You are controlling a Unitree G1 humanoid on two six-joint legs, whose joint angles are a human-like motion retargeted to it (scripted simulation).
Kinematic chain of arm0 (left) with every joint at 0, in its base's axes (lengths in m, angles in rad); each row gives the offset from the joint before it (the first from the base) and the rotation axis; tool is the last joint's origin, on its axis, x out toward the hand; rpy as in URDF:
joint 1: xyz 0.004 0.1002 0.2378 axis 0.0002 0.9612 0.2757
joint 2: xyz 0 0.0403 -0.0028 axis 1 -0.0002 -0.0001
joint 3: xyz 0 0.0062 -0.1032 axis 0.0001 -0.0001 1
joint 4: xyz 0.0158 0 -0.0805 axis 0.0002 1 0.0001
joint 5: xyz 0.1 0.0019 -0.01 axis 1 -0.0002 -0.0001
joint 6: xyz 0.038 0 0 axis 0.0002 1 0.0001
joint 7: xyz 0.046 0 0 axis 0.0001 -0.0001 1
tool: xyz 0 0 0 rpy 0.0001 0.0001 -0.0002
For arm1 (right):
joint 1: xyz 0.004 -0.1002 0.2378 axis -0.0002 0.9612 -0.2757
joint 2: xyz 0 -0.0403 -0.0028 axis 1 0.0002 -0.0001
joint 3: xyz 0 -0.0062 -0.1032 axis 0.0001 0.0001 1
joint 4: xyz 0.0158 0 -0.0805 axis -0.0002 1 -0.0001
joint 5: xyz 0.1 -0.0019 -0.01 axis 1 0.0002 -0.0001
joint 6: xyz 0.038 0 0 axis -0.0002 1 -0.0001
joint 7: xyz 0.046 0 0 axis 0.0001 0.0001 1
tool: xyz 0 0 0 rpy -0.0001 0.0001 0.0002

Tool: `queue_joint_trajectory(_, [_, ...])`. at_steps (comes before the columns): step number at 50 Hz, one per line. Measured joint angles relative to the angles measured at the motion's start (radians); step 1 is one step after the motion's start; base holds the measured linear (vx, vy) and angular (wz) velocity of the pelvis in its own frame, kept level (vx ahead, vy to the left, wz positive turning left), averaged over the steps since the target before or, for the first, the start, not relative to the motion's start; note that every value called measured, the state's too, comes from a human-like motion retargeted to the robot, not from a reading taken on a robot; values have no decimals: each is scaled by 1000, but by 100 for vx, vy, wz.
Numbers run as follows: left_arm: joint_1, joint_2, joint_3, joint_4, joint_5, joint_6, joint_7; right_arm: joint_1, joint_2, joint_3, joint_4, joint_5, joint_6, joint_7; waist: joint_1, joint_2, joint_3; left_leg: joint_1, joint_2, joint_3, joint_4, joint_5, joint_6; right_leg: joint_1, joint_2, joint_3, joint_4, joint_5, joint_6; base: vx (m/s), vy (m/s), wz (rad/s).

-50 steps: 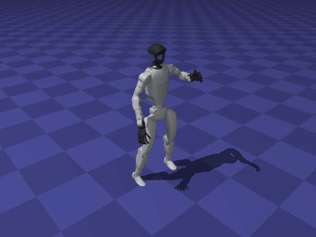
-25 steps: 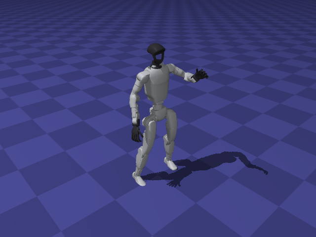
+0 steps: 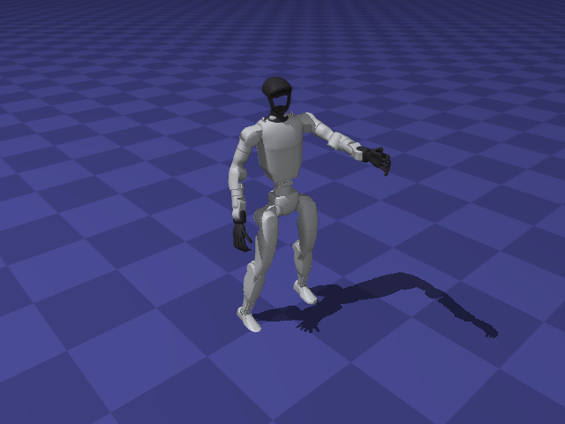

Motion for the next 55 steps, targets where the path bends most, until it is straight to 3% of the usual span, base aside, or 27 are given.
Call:
queue_joint_trajectory(5, [-102,-24,22,249,170,41,-17,-4,0,7,20,-13,-7,37,-31,5,-3,1,3,14,3,-3,3,-9,5,16,3,-1,-2,0,0,0])
queue_joint_trajectory(9, [-121,-32,58,310,154,54,-2,7,4,-3,27,-14,-1,43,-48,9,-3,6,6,27,2,-6,3,-13,9,29,7,-2,-4,0,0,0])
queue_joint_trajectory(40, [-121,-15,52,285,169,57,16,34,-3,-31,17,6,5,39,-71,11,7,28,12,69,-4,-15,2,-26,18,70,20,-3,-5,0,0,0])
queue_joint_trajectory(55, [-104,-31,12,138,151,47,6,40,6,-10,22,-23,10,43,-29,3,15,13,0,32,-3,-9,6,-14,3,33,12,-2,-2,0,0,0])
